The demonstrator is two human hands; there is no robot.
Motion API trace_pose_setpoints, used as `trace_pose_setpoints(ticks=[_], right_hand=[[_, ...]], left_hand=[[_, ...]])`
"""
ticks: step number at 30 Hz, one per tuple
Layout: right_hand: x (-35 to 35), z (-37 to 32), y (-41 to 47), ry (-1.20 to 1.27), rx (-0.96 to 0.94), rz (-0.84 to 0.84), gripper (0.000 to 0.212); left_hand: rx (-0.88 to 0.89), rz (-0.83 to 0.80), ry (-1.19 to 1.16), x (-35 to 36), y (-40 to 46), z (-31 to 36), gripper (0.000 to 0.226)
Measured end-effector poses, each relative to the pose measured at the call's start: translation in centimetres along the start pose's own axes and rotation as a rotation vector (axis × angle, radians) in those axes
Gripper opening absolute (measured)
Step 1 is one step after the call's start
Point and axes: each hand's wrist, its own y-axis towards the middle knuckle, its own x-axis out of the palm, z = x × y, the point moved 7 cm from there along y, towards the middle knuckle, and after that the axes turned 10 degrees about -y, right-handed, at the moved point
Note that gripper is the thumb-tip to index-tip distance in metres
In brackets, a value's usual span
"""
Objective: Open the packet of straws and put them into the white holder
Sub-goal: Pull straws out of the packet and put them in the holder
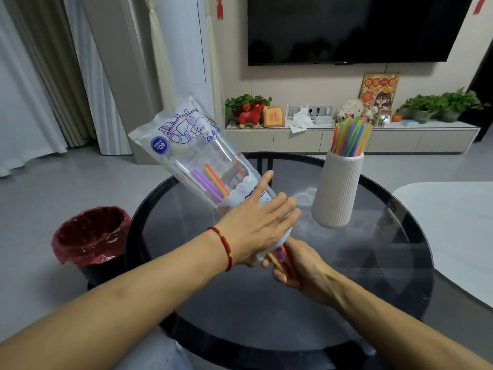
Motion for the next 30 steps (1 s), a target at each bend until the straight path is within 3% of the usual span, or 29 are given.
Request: trace_pose_setpoints(ticks=[7,13,17,21,27,30], right_hand=[[-3.0,0.2,-0.8,0.046,-0.028,0.118,0.035],[-3.8,0.5,-1.2,0.102,-0.026,0.053,0.024],[-5.8,0.7,-1.8,0.079,-0.041,0.116,0.020],[-9.4,0.4,-4.0,-0.061,-0.017,0.200,0.013],[-14.0,-2.5,-9.3,-0.333,-0.067,0.282,0.024],[-15.4,-4.2,-11.4,-0.450,-0.135,0.319,0.022]], left_hand=[[-0.080,-0.007,-0.085,2.3,-1.3,-0.4,0.111],[-0.164,-0.006,-0.197,4.3,-1.5,-0.6,0.110],[-0.238,-0.033,-0.325,6.2,-2.1,-1.1,0.116],[-0.312,-0.140,-0.547,9.4,-3.2,-1.4,0.123],[-0.363,-0.438,-0.890,12.9,-4.0,-1.4,0.129],[-0.316,-0.353,-1.001,11.3,-2.6,0.0,0.128]])
